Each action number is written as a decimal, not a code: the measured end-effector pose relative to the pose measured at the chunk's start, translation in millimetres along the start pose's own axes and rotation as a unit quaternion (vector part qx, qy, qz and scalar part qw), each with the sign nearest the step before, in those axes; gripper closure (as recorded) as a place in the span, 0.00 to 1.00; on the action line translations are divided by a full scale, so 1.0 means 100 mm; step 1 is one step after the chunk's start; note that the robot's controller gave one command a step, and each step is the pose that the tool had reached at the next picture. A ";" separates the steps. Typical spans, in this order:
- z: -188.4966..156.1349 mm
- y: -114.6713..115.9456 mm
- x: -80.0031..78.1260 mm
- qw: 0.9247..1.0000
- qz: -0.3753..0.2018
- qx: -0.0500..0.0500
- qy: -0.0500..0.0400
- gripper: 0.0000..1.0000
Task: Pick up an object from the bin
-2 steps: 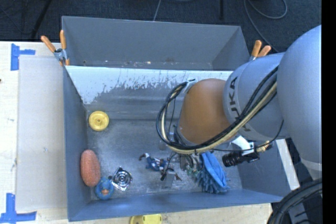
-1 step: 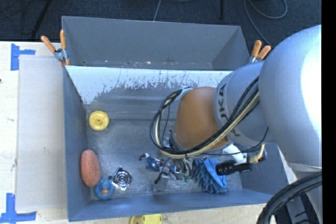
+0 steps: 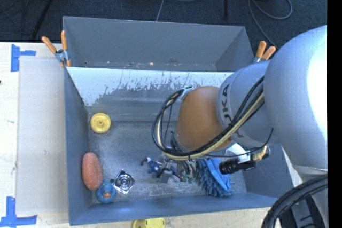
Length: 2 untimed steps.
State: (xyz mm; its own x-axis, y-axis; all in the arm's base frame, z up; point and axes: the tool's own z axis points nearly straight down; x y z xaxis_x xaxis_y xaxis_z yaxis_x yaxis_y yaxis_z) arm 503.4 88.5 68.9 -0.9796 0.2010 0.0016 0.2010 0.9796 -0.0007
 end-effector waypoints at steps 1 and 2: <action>0.00 0.00 0.00 1.000 0.000 0.000 0.000 1.00; -0.03 0.00 0.01 1.000 0.000 0.001 0.002 1.00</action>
Offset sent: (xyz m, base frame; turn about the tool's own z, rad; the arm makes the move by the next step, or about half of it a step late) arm 0.0000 0.0000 0.1164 0.0000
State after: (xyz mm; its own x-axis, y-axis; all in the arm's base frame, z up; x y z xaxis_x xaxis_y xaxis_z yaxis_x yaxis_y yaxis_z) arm 502.4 88.2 71.9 -0.9795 0.2014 0.0055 0.2013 0.9795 -0.0022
